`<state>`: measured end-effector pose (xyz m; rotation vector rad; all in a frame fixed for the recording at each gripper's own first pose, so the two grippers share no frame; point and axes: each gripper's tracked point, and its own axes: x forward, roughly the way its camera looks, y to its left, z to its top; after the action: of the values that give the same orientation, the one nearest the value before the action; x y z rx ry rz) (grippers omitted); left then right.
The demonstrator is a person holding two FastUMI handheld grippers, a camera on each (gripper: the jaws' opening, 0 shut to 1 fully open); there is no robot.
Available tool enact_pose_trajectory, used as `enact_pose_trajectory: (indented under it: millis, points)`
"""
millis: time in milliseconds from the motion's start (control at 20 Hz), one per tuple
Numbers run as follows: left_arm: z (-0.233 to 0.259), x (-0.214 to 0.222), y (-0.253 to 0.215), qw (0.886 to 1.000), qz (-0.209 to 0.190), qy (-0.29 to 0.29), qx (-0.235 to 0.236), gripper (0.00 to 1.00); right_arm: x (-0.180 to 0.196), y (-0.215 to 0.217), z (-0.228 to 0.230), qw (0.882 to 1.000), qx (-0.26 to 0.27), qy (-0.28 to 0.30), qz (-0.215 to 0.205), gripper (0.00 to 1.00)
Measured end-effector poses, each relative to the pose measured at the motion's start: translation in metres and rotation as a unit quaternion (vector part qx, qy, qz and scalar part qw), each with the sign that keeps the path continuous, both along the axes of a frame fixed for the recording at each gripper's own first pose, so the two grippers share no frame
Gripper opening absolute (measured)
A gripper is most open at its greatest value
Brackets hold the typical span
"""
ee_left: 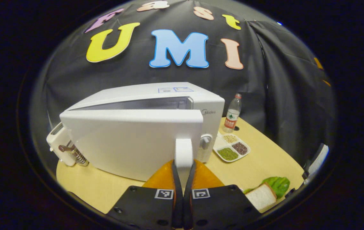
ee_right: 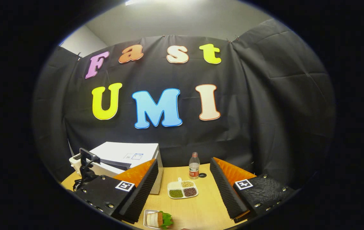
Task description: Open the microwave oven with the left hand, put the food in, and close the microwave oven.
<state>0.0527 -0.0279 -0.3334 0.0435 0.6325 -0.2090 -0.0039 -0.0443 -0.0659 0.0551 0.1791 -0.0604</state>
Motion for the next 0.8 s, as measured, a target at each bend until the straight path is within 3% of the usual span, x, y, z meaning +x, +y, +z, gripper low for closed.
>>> enact_pose_trajectory:
  millis: [350, 800]
  points:
    - [0.016, -0.088, 0.049, 0.999, -0.037, 0.014, 0.006, 0.07, -0.008, 0.043, -0.003, 0.999, 0.024, 0.005, 0.024, 0.98]
    - [0.029, -0.166, 0.138, 0.998, -0.04, 0.028, 0.032, 0.07, -0.027, 0.098, -0.017, 0.999, 0.015, 0.017, 0.039, 0.98]
